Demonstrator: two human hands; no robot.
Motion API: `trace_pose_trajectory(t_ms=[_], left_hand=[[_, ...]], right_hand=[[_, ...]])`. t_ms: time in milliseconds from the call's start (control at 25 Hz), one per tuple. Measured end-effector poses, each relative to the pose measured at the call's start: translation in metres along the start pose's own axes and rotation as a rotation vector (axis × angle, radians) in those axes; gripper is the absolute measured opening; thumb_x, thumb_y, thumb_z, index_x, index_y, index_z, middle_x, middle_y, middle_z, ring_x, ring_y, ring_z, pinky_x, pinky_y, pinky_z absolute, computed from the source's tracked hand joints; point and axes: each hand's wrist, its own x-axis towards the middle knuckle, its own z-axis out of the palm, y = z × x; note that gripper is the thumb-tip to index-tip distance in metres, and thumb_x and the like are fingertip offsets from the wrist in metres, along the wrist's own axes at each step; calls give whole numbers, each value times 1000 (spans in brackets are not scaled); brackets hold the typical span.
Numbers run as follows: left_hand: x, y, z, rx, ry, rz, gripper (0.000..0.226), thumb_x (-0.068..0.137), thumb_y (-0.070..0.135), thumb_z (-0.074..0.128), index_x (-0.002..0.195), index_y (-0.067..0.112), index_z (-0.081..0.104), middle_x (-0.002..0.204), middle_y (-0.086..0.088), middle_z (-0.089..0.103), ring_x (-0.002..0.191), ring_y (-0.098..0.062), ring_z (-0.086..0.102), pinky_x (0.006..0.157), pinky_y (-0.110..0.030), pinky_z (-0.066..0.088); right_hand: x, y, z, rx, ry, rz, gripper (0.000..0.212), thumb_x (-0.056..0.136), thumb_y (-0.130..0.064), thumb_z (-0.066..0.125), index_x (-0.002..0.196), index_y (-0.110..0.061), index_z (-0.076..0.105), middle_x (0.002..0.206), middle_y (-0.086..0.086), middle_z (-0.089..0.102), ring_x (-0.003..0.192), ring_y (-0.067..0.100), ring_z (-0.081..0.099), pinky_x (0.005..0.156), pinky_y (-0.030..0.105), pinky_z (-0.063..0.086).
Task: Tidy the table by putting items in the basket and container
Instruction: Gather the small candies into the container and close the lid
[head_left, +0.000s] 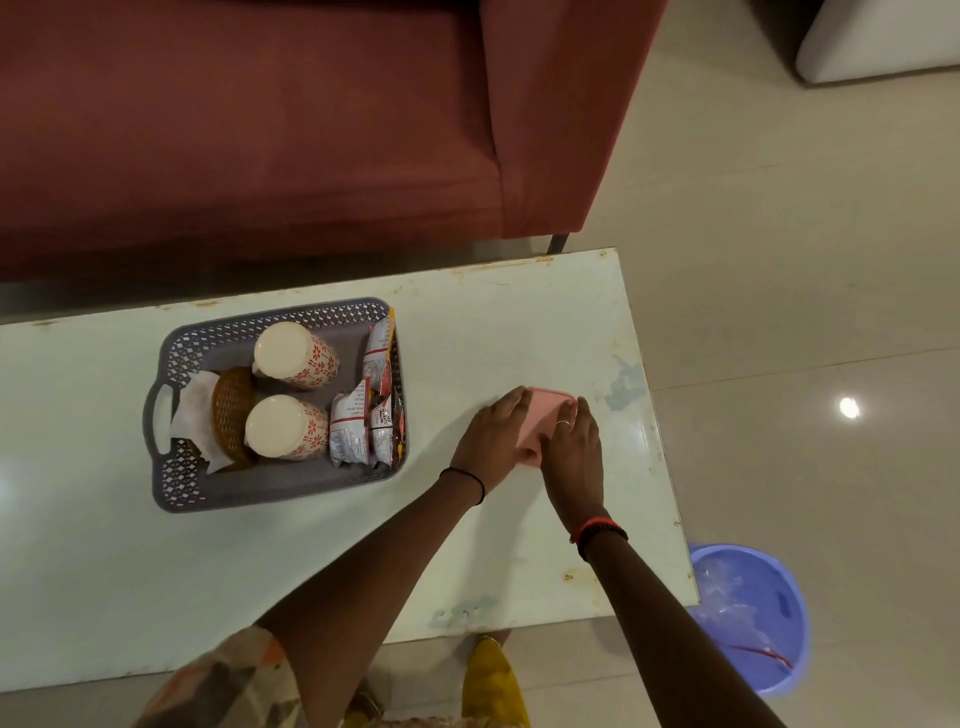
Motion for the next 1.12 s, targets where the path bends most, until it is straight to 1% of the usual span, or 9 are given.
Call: trace_pose_trajectory(t_ms=[80, 160, 320, 480, 600, 800, 960, 1040, 1120], left_hand=[[6, 2, -5, 153, -80, 76, 87, 82, 30, 67, 146, 5, 14, 159, -8, 10, 142, -26, 25, 117, -35, 22], [9, 6, -6, 241, -92, 68, 90, 80, 28, 69, 146, 3, 12, 159, -10, 9, 142, -27, 23, 118, -34, 20], [9, 17, 0, 260, -53, -31, 89, 79, 19, 70, 145, 1, 13, 157, -11, 13, 140, -29, 28, 118, -34, 24], [11, 22, 2, 319, -58, -67, 83, 85, 11, 63, 145, -2, 8, 158, -13, 8, 143, -29, 23, 120, -34, 18], [13, 27, 5, 329, -73, -99, 74, 90, 4, 54, 145, -4, 6, 158, -14, 4, 144, -29, 18, 121, -36, 14], [15, 29, 6, 335, -92, -105, 74, 90, 3, 53, 144, -5, 3, 159, -14, 0, 146, -27, 14, 121, -35, 13], [12, 26, 2, 238, -95, -99, 76, 88, 0, 55, 146, 0, 6, 159, -9, 0, 140, -29, 28, 118, -35, 23], [10, 25, -2, 190, -131, -106, 78, 86, 3, 59, 147, 6, 10, 160, -4, -1, 123, -31, 47, 108, -37, 39], [7, 18, -4, 136, -170, -98, 84, 84, 12, 63, 148, 10, 9, 160, -4, -1, 119, -32, 49, 101, -40, 43]], right_hand=[[3, 1, -5, 6, -4, -24, 51, 95, -11, 49, 139, 8, 32, 152, 23, 25, 134, 34, 37, 105, 38, 45], [5, -1, -9, 26, -10, -27, 51, 93, -9, 54, 138, 6, 35, 149, 20, 30, 126, 33, 45, 95, 35, 51], [21, 1, -21, 260, -6, 109, 36, 93, -3, 47, 129, 0, 47, 135, 17, 49, 114, 33, 55, 87, 33, 48], [44, 9, -33, 458, -45, 280, 42, 93, 2, 40, 135, -1, 47, 123, 22, 62, 111, 34, 59, 96, 37, 47], [60, 13, -34, 425, -150, 308, 28, 95, -4, 44, 110, 6, 65, 112, 23, 68, 101, 33, 63, 84, 25, 45], [75, 19, -38, 584, -192, 428, 12, 88, 2, 53, 93, 2, 64, 98, 25, 68, 86, 30, 63, 90, 49, 54], [72, 12, -37, 512, -162, 385, 15, 89, 0, 50, 95, 1, 63, 99, 23, 68, 87, 30, 63, 89, 44, 54], [64, 13, -36, 548, -109, 413, 16, 89, -4, 53, 99, 1, 65, 103, 20, 70, 96, 33, 65, 91, 43, 53], [55, 16, -34, 613, -90, 445, 19, 89, -11, 58, 103, 0, 65, 104, 19, 71, 100, 34, 66, 95, 45, 51]])
